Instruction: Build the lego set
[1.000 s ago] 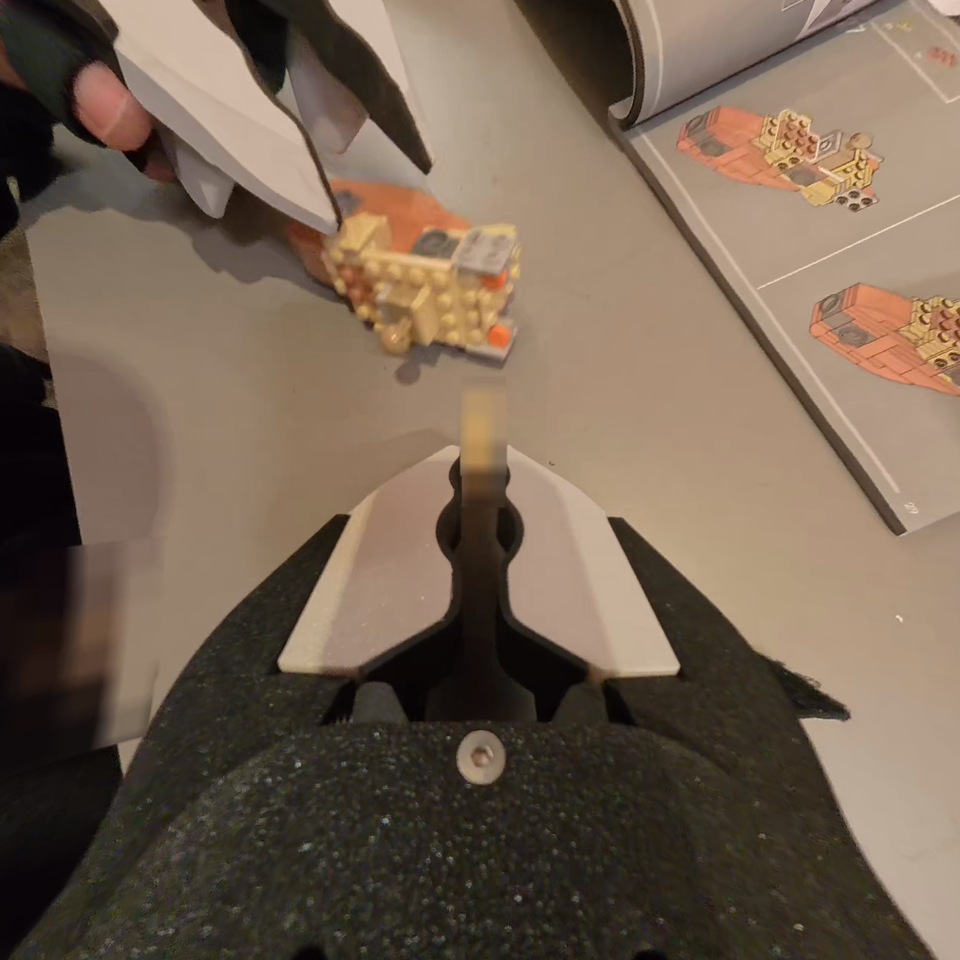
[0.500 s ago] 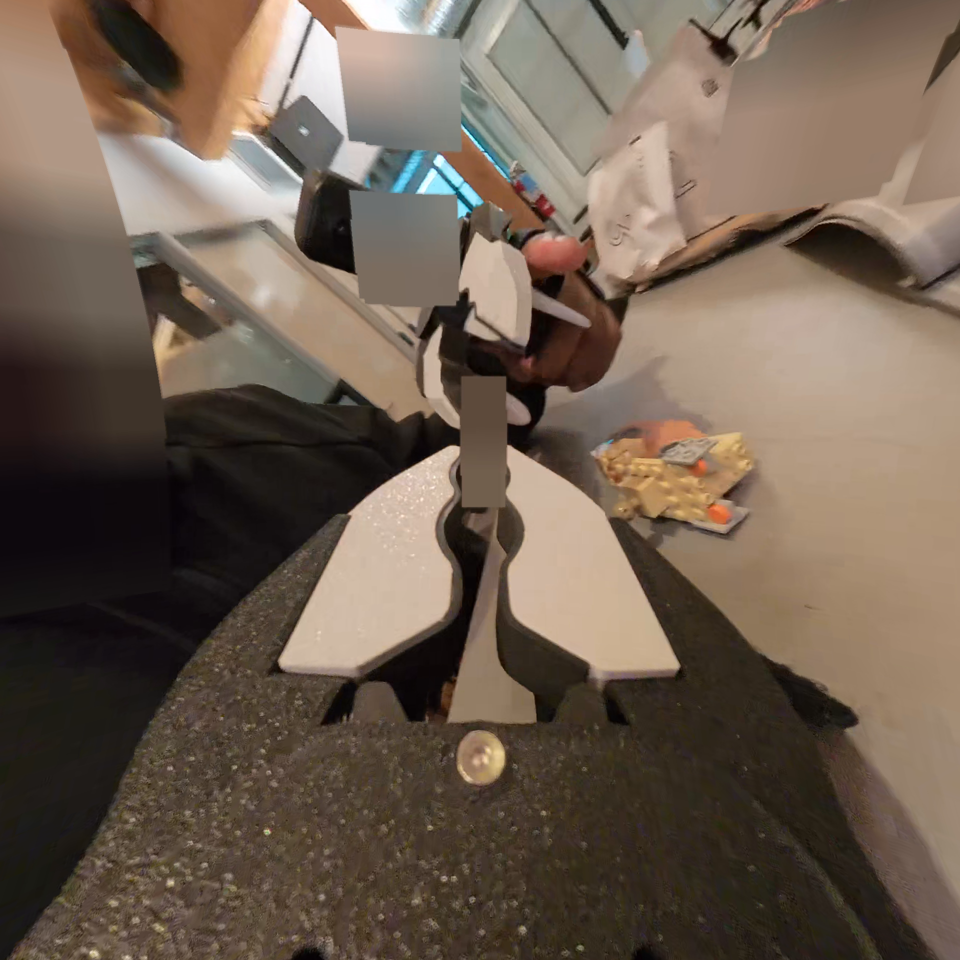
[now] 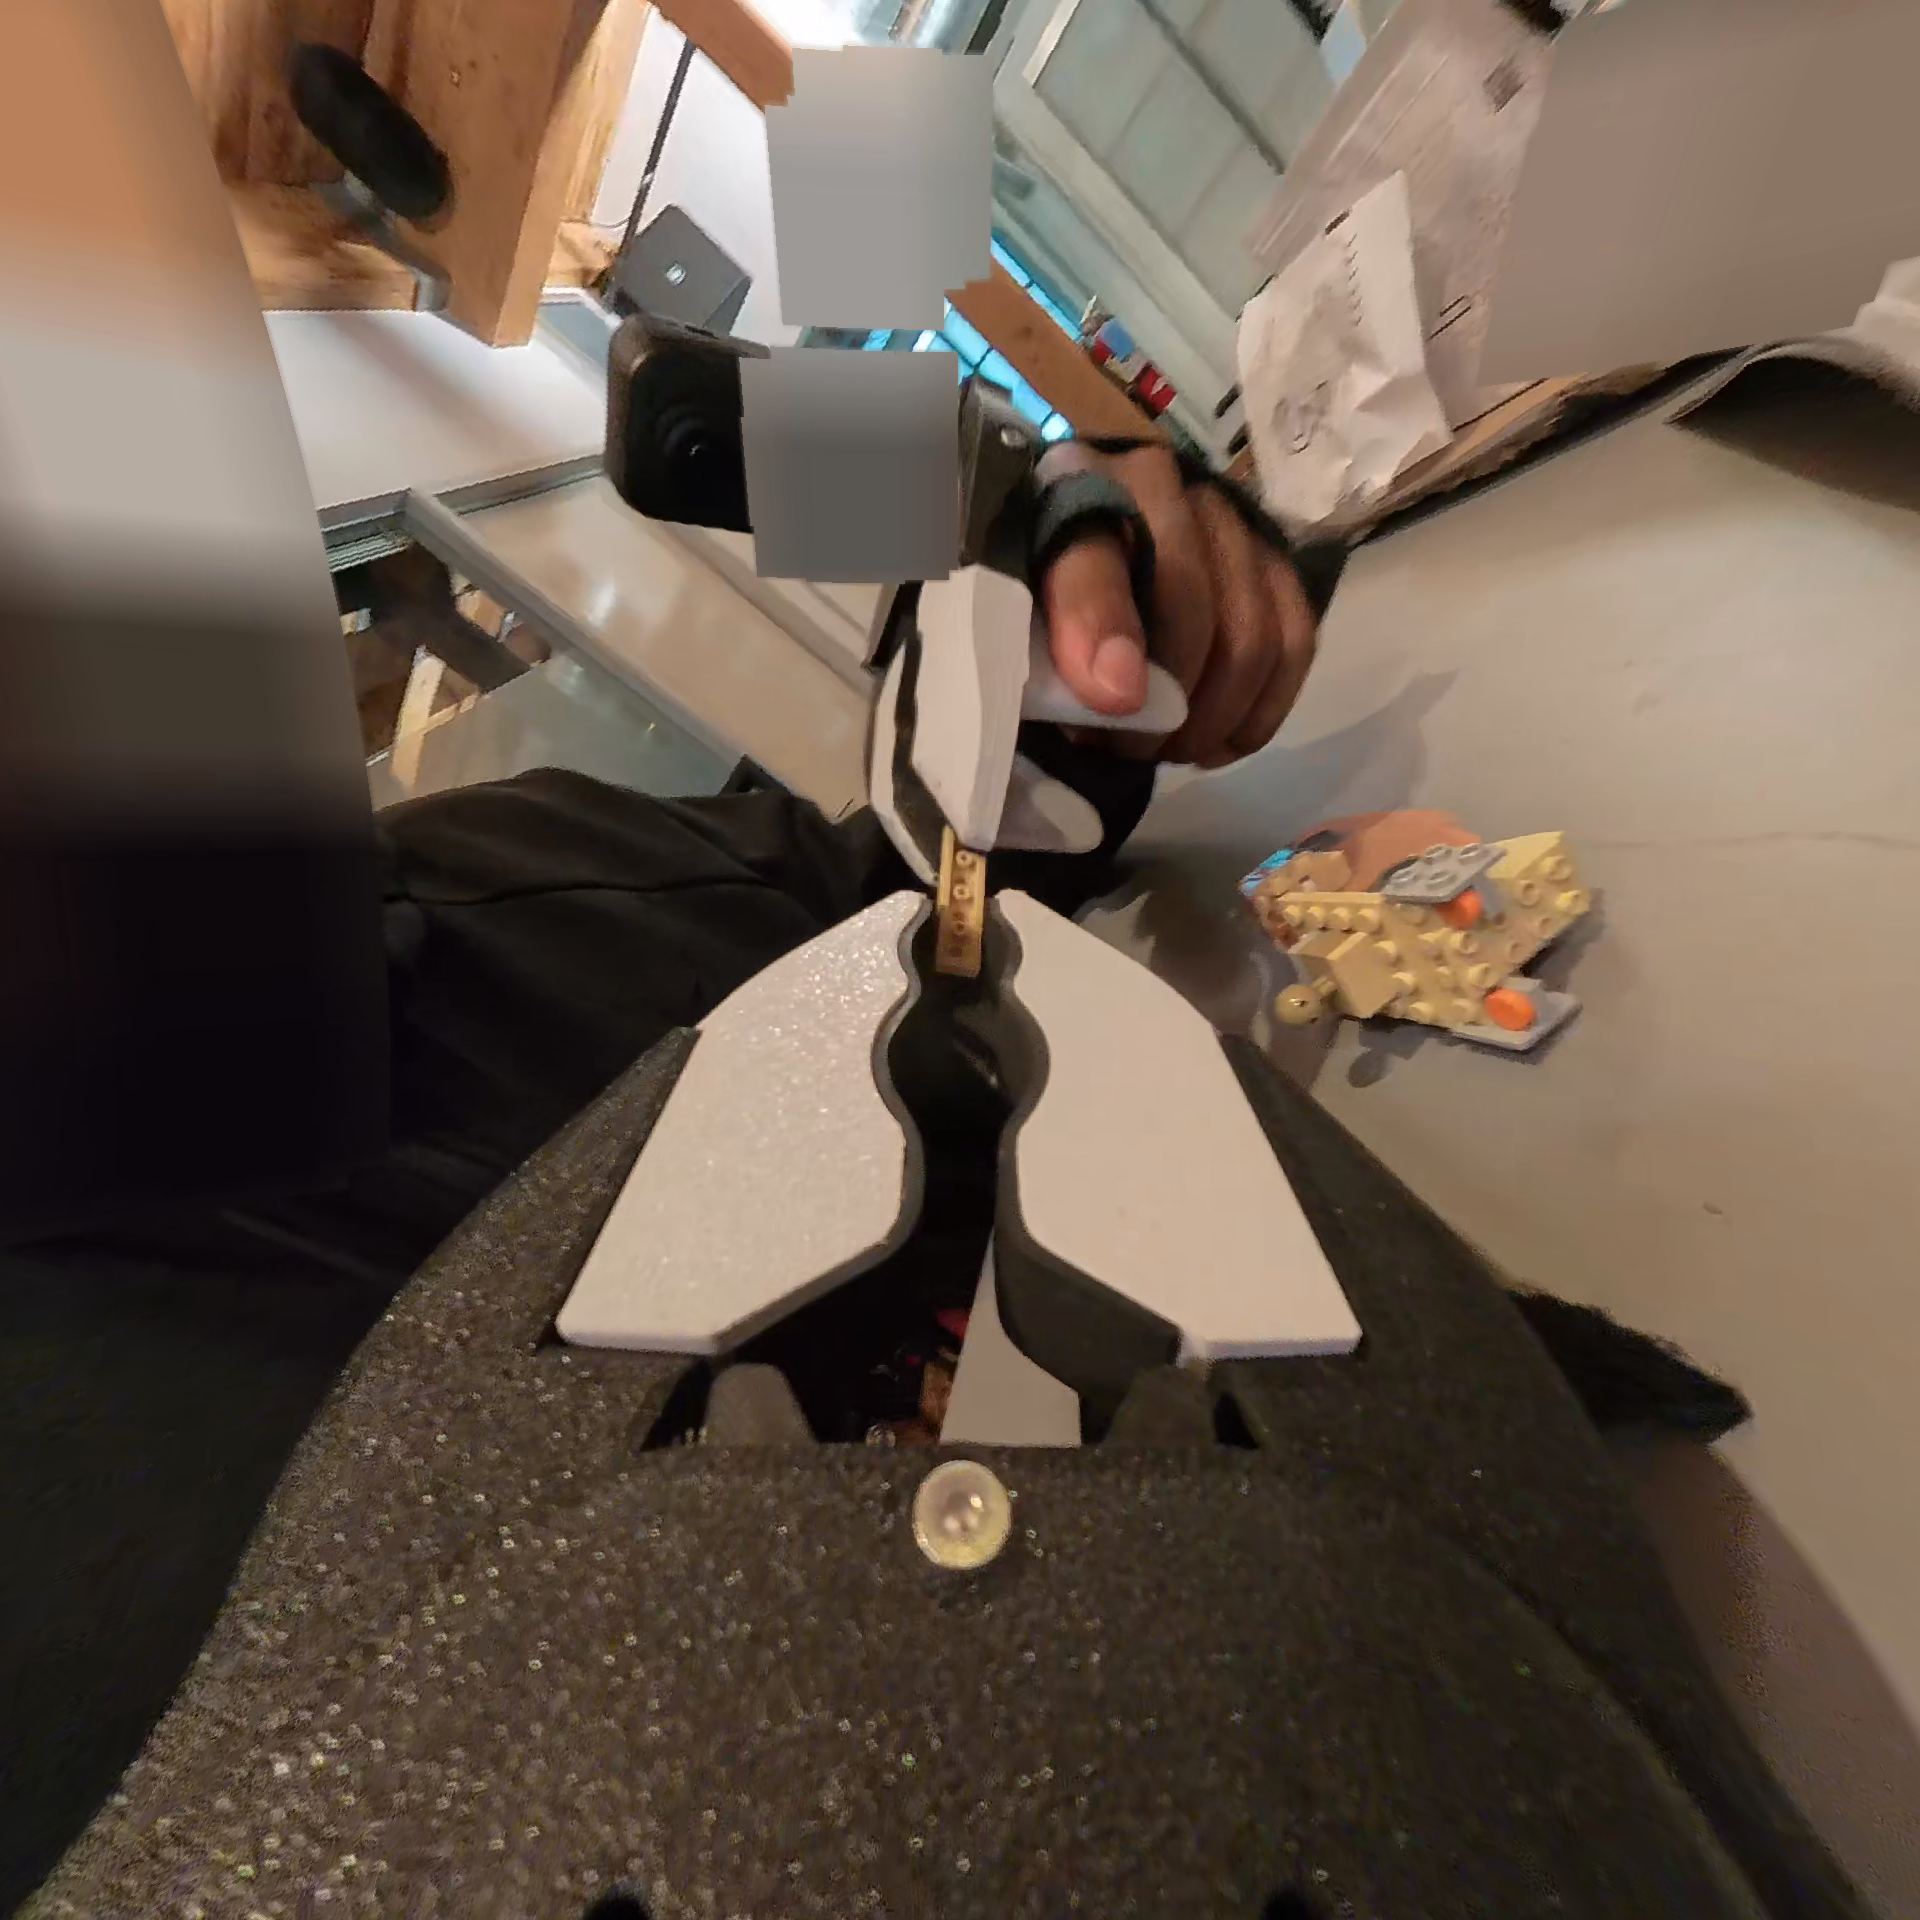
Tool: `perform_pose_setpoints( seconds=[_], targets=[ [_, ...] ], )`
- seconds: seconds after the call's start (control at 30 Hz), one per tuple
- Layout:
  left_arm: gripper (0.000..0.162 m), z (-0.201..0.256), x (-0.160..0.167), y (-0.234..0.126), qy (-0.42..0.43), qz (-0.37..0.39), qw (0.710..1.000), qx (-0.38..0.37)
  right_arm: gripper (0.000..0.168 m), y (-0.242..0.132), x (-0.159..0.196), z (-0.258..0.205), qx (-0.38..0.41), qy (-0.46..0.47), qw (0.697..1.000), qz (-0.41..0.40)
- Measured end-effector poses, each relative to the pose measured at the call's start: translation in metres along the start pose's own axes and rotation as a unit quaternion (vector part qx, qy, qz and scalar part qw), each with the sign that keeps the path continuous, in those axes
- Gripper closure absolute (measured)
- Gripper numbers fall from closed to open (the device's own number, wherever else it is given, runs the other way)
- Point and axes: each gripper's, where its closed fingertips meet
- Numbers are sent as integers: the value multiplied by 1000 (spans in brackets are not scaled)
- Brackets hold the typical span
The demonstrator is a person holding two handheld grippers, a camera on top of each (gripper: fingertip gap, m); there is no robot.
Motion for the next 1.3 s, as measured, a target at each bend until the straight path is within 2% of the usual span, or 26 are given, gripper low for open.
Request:
perform_pose_setpoints(
  seconds=[0.13,0.23,0.3,0.4,0.53,0.63,1.03,1.17,1.23,1.3],
  targets=[
    [157,0,7,6,-144,-1,990,-1,156,-11,-9,7,48,-47,998,18],
    [157,-9,17,7,-304,2,953,-15,145,-22,-9,15,142,-169,975,-11],
    [157,-11,17,6,-388,29,921,0,143,-27,-5,20,216,-274,935,-57],
    [157,-14,17,4,-449,53,892,7,143,-27,4,25,282,-404,861,-125],
    [157,-14,17,5,-471,52,881,9,145,-19,7,28,322,-513,778,-166],
    [157,-11,17,8,-482,50,875,20,145,-20,4,33,354,-544,740,-178],
    [157,-8,23,14,-491,35,870,27,160,-16,16,41,368,-595,675,-234],
    [154,-8,21,13,-469,44,882,17,160,-16,15,41,374,-562,702,-227],
    [139,-9,17,6,-433,50,900,0,160,-20,12,41,386,-534,722,-211],
    [123,-11,21,-4,-373,39,925,-55,160,-24,9,42,397,-499,745,-194]
  ],
)
Point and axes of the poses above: each gripper's, where its closed fingertips meet, y out along the fingers, x out of its underside, z = x × y across the jaws, and after that the axes turned 8 degrees about -y, right-handed
